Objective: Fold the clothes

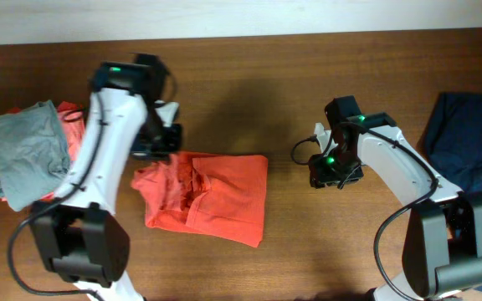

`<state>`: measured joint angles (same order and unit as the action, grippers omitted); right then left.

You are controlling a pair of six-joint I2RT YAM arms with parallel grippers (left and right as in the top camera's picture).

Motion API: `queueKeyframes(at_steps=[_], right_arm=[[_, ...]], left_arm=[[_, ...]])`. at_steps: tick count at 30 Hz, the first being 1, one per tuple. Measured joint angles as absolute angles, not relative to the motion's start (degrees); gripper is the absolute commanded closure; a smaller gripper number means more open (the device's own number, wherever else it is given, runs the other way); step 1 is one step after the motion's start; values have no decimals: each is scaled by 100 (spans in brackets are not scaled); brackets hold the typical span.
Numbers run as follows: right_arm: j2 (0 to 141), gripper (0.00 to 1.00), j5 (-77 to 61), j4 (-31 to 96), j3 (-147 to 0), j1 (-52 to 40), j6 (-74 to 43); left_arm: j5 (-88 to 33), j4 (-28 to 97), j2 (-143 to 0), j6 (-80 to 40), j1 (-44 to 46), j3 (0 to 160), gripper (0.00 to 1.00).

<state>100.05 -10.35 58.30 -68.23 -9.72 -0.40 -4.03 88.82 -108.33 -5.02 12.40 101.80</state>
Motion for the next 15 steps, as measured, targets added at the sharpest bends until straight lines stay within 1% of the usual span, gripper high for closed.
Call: queueKeyframes(at_steps=[5,15], right_arm=[[10009,48,-1035,5850,-6823,-972,-40],[10009,48,-1035,5852,-6823,-972,-40]], left_arm=[[-342,8803,-10833,-681,1920,10180,99],[-191,8875,-11078,-1037,2655,10180,99]])
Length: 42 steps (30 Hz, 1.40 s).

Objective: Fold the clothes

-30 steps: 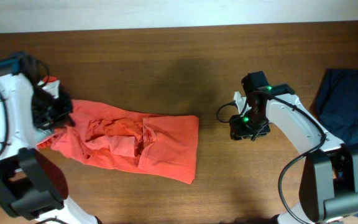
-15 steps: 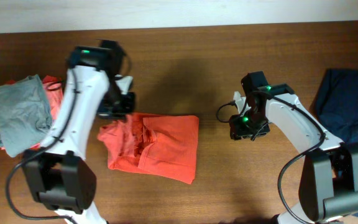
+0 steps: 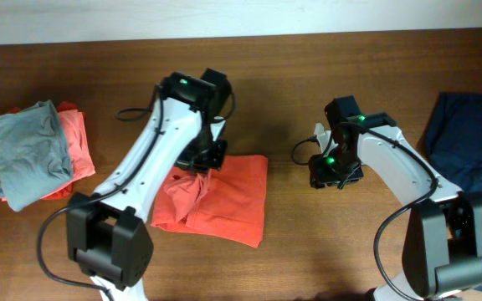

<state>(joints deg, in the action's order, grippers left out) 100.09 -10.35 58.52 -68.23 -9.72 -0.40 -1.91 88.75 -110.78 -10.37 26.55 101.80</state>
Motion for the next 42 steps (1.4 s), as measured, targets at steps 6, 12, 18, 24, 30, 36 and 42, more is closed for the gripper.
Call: queueKeyframes(at_steps=[6,12,18,24,30,36,42], right_arm=[[10009,48,-1035,5878,-6823,-972,-45],[10009,48,-1035,5894,-6823,-972,-45],[10018,48,-1035,5896,-6823,-972,-43],[10036,47,-1037,5898,-6823,-972,-43],[10038,48,-1035,5898,-6823,-972,-40],[10038,47,-1037,5907,-6823,-972,-43],[10038,47,-1037,5920,-6823,-972,-43]], left_arm=[[-187,8871,-11229,-1363,3026,10180,99],[-228,8809,-11242,-1754,3140,10180,99],[-314,9109,-11242,-1905,3138,10193,100],[-250,9594,-11301,-2032,3017,10973,100],[-231,9518,-11301,-2128,3124,11456,100],[-231,9496,-11321,-2193,3358,11454,100],[-231,9496,-11498,-2213,3435,11454,94]])
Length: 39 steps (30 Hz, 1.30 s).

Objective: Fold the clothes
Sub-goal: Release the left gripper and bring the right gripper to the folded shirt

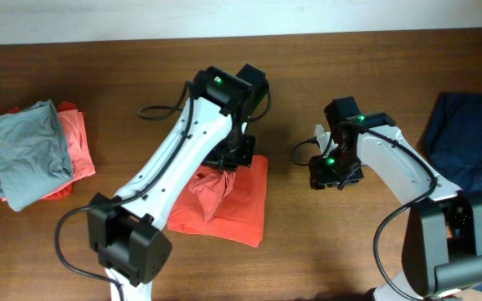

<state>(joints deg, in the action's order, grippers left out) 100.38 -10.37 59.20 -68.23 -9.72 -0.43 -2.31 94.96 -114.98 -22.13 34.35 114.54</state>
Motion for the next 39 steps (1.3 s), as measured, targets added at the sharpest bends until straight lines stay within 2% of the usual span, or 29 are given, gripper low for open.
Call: queueKeyframes(at_steps=[4,6,14,20,25,30,35,39], right_arm=[[10038,47,-1037,5920,-6823,-972,-45],[10038,47,-1037,5918,-6823,-972,-43],[10038,47,-1035,5920,-6823,-972,-40],[10038,48,-1149,5935,-6823,-972,10],[10038,48,-2379,5927,-6823,-1011,812],[10038,49,-3594,5867,-6823,-1391,1514],[10038,49,-4488,5402,-6823,-1953,1686],[10038,48,-4777,4731,-6825,-2412,1352]], left_arm=[[-235,9480,-11664,-2228,3496,11452,59],[-287,9382,-11712,-2226,3564,11450,55],[-506,9439,-11730,-2233,3710,11515,56],[-12,9625,-11730,-2231,3197,11994,57],[541,9345,-11730,-2231,2563,11990,62],[753,8541,-11730,-2204,2104,11469,66],[786,7977,-11734,-2171,1970,10661,67],[801,7417,-11734,-2053,1933,10009,67]])
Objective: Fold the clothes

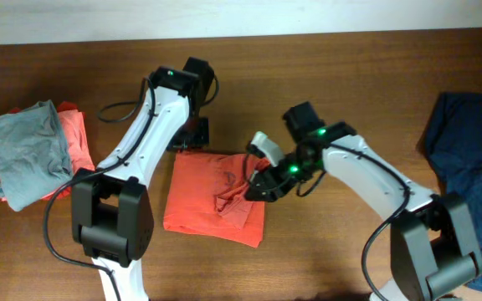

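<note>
An orange garment (207, 201) lies folded in the middle of the table, with a rumpled lump near its right side. My left gripper (192, 134) hovers just beyond the garment's far left corner, open and holding nothing. My right gripper (254, 186) has its fingertips at the rumpled lump on the garment's right edge. The overhead view is too coarse to tell whether they pinch the cloth.
A grey shirt (25, 150) lies on an orange one (75, 138) in a pile at the far left. Dark blue clothing (467, 142) is heaped at the right edge. Bare wooden table (325, 251) surrounds the garment.
My left gripper has let go of the bunched cloth and now sits back left, off the garment's far corner. My right gripper has moved left from its resting spot onto the garment's right edge.
My left gripper first stood at the spread garment's left edge. It then held that edge over the middle, and later near the right side, doubling the cloth over. Now the garment lies narrower, the left gripper has withdrawn, and the previously still right gripper is at the lump.
</note>
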`<state>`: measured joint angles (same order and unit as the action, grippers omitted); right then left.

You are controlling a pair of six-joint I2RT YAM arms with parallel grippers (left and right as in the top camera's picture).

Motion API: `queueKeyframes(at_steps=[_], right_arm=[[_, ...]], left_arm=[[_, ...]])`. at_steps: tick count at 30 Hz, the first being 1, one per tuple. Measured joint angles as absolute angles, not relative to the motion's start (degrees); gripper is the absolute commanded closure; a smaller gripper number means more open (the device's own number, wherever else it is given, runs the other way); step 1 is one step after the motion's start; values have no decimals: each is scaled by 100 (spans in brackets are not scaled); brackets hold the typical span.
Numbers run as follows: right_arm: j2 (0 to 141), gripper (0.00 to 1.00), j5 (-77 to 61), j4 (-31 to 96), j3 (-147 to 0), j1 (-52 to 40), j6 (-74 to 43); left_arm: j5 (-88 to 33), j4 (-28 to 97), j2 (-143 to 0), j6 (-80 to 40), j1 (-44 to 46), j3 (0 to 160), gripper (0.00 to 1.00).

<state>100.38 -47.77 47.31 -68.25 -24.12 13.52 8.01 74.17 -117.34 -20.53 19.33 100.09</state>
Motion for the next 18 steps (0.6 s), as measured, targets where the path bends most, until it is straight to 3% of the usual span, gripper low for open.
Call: queueKeyframes(at_steps=[18], right_arm=[[10038,47,-2928,3393,-6825,-3758,-550]], left_arm=[[799,6121,-11734,-1946,1820,8447,67]])
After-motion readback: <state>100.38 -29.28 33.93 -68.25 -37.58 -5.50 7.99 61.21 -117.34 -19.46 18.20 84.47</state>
